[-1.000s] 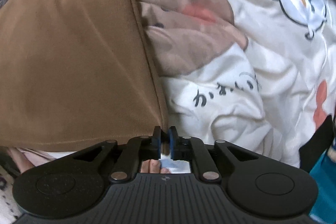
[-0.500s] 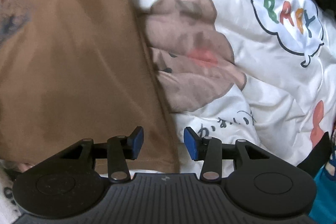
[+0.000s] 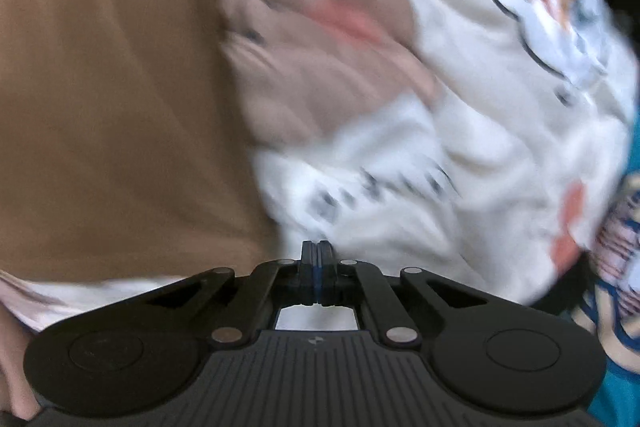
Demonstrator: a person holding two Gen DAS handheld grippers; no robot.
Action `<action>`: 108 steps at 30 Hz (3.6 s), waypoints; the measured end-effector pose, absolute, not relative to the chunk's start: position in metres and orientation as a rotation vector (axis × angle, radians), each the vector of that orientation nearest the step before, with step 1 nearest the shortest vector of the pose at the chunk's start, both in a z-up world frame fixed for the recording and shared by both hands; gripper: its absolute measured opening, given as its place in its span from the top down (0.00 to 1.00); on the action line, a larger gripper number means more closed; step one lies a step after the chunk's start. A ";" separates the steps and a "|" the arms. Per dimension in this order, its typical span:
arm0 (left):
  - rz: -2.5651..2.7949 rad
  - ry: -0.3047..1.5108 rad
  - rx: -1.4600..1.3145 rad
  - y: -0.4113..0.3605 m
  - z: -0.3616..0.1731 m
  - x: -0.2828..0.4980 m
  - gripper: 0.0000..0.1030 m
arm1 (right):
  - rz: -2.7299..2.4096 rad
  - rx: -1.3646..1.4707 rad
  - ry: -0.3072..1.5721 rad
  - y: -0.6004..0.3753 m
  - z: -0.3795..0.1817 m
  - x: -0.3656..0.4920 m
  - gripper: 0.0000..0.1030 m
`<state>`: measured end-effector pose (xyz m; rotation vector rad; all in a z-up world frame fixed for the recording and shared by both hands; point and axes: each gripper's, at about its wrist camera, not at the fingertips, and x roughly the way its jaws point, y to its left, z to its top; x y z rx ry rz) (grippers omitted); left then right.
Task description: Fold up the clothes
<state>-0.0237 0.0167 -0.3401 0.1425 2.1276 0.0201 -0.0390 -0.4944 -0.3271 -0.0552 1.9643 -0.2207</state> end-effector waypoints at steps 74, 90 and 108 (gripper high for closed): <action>-0.637 1.199 0.254 -0.419 -0.307 0.270 0.88 | -0.293 1.029 0.776 -0.612 -0.330 0.116 0.49; -0.720 1.114 0.178 -0.396 -0.316 0.259 0.88 | -0.188 0.945 0.827 -0.635 -0.317 0.168 0.96; -0.724 1.093 0.171 -0.402 -0.328 0.246 0.88 | -0.192 0.981 0.866 -0.629 -0.326 0.182 0.67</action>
